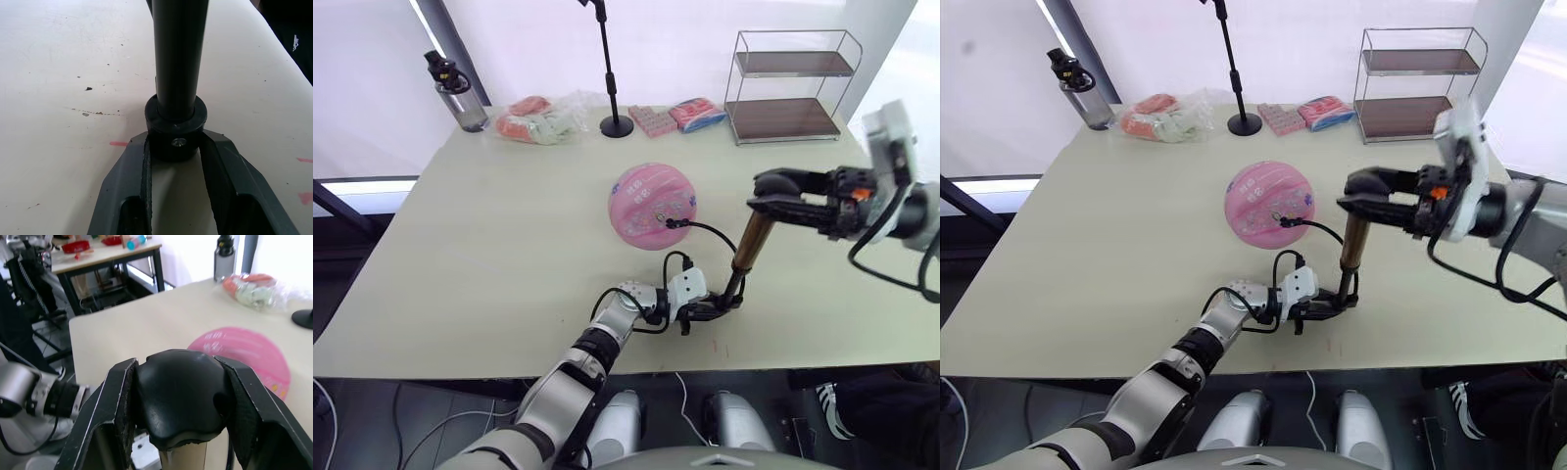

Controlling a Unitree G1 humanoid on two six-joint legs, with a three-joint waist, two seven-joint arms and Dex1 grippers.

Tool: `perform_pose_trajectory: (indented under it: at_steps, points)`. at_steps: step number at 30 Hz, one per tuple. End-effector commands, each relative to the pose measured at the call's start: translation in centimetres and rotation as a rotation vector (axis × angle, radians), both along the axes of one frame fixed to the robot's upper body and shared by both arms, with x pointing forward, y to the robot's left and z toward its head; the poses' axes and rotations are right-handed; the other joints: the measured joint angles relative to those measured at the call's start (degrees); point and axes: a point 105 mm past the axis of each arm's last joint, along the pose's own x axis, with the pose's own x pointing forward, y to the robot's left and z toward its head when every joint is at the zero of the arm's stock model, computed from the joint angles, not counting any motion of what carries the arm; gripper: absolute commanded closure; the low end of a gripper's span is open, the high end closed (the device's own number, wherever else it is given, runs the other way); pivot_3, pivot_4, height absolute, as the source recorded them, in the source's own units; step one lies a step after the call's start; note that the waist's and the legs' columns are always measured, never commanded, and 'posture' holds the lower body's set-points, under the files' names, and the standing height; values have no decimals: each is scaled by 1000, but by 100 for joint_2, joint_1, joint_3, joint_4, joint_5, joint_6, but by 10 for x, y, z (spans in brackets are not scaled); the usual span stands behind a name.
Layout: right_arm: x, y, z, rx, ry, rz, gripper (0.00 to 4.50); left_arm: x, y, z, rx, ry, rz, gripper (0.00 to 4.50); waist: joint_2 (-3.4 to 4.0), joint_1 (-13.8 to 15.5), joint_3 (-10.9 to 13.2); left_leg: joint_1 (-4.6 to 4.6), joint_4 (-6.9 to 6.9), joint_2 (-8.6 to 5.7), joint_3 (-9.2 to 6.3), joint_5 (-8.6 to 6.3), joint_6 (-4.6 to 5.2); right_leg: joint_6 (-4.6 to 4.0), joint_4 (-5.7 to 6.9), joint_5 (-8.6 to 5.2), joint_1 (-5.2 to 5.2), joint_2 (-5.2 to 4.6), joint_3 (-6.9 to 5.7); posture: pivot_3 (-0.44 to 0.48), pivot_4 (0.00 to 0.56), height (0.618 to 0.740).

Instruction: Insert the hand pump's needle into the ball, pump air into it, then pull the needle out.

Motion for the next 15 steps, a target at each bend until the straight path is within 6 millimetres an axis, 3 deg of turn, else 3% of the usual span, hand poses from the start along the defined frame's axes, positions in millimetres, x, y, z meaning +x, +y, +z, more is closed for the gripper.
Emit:
perform_pose_trajectory:
  at_steps: [1,6,15]
  points:
    - [-7,-12,45,58,-157,-44,2622,-28,28,-59,198,198,25,3407,-2,1,3,-1,-1,-1,0,0,1,0,-2,0,0,-2,-1,0,150,731]
    - [-5,-15,50,69,-152,-57,2622,-29,30,-60,199,204,30,3407,-1,1,8,-16,0,-11,-1,-2,6,3,-9,2,-8,-9,-2,0,150,731]
    - [1,-1,-31,-15,69,-36,2622,-28,30,-60,196,202,37,3407,-20,-8,-8,-2,-2,-13,-2,-8,15,5,-14,2,4,-10,-2,0,150,731]
